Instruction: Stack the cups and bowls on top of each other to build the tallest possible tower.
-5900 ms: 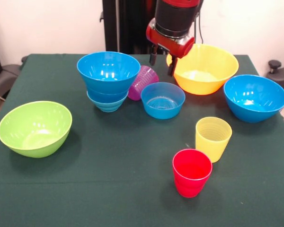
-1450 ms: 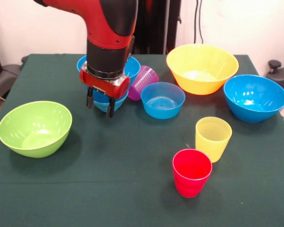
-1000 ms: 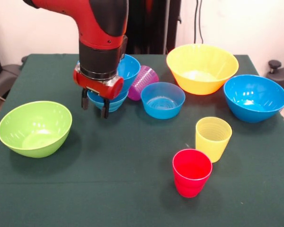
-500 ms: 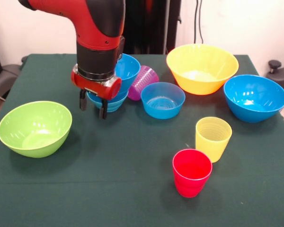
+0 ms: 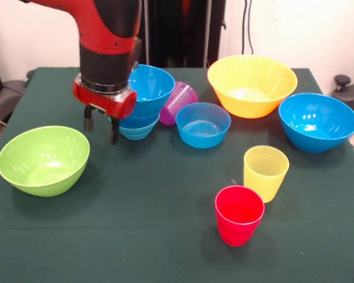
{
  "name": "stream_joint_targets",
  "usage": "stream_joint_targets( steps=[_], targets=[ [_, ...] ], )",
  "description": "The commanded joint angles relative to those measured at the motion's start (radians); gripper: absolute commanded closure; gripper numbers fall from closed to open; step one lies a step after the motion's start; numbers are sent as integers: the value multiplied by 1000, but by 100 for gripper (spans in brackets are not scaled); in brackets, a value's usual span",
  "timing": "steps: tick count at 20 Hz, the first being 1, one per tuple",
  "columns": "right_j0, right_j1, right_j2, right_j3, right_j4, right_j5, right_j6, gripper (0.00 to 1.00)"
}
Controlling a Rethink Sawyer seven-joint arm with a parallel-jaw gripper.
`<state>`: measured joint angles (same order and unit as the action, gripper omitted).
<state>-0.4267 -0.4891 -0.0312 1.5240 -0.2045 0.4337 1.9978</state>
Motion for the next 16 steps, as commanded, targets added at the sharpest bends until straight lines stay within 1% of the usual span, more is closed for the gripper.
stream_joint_targets(
  steps=[1,5,10,16],
  targets=[
    [-32,-33,128,-26,-68,89,-150,0],
    [-51,-26,144,-44,-74,103,-168,0],
    [-53,20,151,-67,-92,47,-141,0],
    [-44,41,147,-65,-105,4,-111,0]
  ],
)
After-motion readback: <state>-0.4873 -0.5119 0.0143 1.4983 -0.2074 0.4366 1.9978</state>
